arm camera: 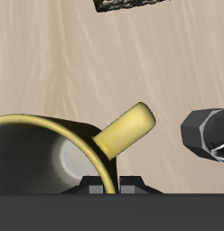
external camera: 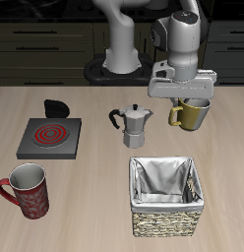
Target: Place the white and yellow mug in the basket
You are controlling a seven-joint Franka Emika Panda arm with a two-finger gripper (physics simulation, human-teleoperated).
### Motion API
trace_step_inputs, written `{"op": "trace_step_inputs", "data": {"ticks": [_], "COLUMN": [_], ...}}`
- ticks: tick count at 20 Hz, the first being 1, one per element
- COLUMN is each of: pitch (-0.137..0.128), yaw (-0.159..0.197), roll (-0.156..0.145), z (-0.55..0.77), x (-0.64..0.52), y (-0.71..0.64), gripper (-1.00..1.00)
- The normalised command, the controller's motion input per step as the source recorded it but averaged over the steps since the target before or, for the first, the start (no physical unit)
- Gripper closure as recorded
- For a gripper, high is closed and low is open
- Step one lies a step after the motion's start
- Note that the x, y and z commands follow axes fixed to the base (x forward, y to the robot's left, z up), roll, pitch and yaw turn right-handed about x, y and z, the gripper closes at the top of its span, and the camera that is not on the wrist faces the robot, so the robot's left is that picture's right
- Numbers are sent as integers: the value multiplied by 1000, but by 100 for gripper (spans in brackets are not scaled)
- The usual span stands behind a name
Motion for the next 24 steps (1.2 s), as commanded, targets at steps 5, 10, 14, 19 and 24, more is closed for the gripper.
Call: {"op": "trace_step_inputs", "data": {"ticks": [5,10,14,19,24], "pitch": [-49,0,-77,-20,-4], "yaw": [22,11,43,22,-11], "roll": [-8,11,-21,-39,-28], "z": [420,304,639,450,417], "x": [42,-3,-56,93,195], "y": [-20,-4,-35,-104,-137], "gripper": [100,100,100,100,100]}}
